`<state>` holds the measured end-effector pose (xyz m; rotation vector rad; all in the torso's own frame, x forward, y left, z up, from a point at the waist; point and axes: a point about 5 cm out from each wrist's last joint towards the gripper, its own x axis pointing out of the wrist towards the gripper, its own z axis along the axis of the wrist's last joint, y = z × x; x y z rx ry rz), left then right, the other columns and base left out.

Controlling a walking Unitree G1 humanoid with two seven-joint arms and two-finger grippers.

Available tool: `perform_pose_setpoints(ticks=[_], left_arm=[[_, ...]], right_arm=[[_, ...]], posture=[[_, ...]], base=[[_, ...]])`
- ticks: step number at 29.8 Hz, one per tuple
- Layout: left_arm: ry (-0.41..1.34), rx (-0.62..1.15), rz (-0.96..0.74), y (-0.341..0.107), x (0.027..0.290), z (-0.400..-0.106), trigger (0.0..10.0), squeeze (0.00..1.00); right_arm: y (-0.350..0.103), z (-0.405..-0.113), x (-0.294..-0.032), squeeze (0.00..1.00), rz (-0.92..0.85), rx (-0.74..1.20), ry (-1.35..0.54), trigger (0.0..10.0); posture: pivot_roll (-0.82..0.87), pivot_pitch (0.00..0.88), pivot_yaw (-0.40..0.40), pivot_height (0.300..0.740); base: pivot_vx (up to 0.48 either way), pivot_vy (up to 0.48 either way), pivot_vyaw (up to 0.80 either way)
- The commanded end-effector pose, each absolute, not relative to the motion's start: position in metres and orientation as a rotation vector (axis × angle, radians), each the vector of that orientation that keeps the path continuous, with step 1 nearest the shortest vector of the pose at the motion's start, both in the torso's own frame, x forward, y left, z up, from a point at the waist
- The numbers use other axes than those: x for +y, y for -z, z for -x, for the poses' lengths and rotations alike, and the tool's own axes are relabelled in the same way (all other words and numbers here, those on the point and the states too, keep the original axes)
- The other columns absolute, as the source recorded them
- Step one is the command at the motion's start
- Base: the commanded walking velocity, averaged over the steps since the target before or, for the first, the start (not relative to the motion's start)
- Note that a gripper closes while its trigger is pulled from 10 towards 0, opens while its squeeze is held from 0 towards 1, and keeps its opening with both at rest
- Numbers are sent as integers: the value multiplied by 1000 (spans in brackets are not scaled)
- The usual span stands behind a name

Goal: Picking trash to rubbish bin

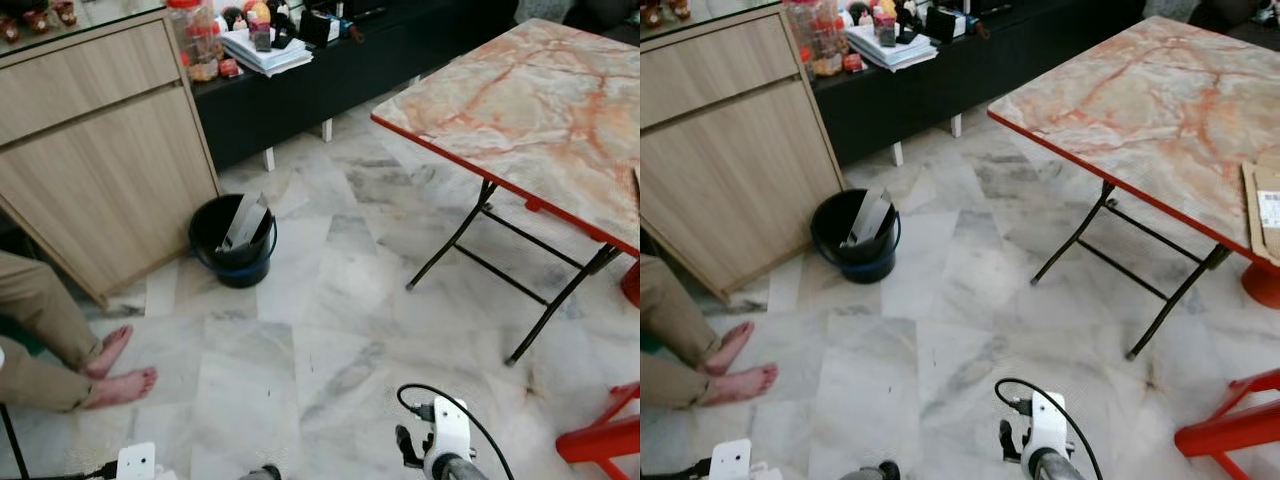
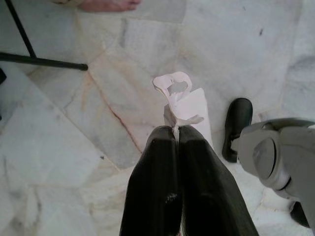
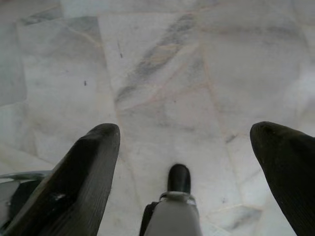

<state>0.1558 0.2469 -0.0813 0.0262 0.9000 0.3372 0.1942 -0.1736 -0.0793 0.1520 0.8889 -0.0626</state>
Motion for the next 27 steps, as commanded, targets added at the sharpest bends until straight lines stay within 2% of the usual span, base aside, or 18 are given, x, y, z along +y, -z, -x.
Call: perform_pose_setpoints(ticks=[1, 8, 18, 23, 27], left_arm=[[-338, 936, -45, 85, 248, -146, 10000, 0], [-337, 934, -57, 83, 249, -151, 10000, 0], [-340, 924, -61, 81, 249, -157, 10000, 0], [-351, 928, -59, 82, 251, -153, 10000, 0], [-355, 940, -61, 84, 252, -148, 10000, 0]], right_arm=[[79, -196, -170, 0, -164, 889, 63, 10000], [79, -196, -170, 0, -172, 890, 75, 10000], [76, -200, -172, 0, -143, 872, 65, 10000], [78, -197, -168, 0, -129, 890, 43, 10000], [80, -195, -167, 0, -147, 898, 64, 10000]], posture=[[102, 119, 3, 740], [102, 99, 2, 740], [113, 116, 9, 740], [125, 126, 9, 740], [124, 128, 12, 740]], base=[[345, 0, 0], [348, 0, 0], [349, 0, 0], [348, 0, 763], [349, 0, 0]])
